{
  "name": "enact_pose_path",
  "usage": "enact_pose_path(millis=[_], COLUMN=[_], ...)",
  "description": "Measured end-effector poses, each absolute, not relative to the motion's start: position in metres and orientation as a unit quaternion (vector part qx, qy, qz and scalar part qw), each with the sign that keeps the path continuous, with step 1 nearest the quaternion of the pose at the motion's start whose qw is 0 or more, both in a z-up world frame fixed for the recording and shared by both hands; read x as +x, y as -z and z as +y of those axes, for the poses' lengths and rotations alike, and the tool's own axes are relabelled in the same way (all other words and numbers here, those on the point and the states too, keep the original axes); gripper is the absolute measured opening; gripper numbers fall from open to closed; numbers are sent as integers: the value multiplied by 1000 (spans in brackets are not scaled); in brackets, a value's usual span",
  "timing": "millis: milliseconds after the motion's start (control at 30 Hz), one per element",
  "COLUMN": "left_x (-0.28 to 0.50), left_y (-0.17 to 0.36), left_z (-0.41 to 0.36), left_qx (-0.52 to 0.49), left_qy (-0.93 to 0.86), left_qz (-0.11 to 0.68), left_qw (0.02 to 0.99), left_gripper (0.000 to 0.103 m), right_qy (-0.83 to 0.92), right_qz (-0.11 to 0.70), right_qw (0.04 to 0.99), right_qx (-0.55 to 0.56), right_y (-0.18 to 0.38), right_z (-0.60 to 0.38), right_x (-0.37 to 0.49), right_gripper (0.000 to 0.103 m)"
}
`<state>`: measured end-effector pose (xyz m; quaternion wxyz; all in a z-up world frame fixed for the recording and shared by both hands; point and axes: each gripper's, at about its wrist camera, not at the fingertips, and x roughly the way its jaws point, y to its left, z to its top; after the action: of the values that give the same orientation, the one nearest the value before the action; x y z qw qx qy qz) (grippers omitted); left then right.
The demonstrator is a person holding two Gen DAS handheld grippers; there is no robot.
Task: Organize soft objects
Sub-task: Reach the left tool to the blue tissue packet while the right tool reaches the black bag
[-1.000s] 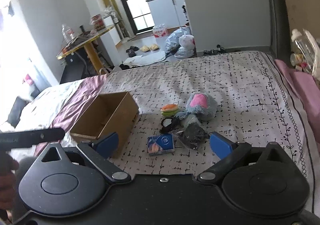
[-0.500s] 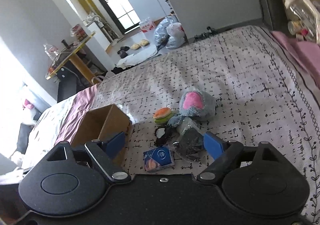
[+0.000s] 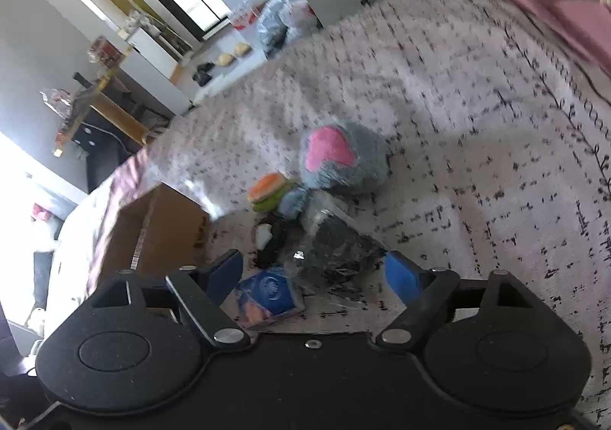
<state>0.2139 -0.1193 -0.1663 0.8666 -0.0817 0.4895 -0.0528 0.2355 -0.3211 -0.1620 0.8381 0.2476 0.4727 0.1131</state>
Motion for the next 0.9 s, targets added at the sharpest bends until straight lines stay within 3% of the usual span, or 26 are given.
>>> enact_pose_path(millis=[667,733,800,833,900], left_x=[265,266,268,268,267], left_y=[242,243,246,246,245], left_z=[-127,-124,-122,-120,-120], left_qx=[-82,-89,-97,-102,-102], left_qy=[40,34,33,33,32], left_qz=[556,554,560,558,554], left_qw=[826,827,822,823,826], left_gripper=[92,83,74,73,71], right_qy=[-109,-100,-103,-110,-116], right_qz=[533,539,544,545,542], right_qw=[800,800,795,793,795], right_qx=[253,243,248,251,246], right_y=[218,222,228,229,227], right_z=[-312,-311,-311,-310,-307], right_x=[280,283,286,286,283], right_gripper=[78,78,71,61,57])
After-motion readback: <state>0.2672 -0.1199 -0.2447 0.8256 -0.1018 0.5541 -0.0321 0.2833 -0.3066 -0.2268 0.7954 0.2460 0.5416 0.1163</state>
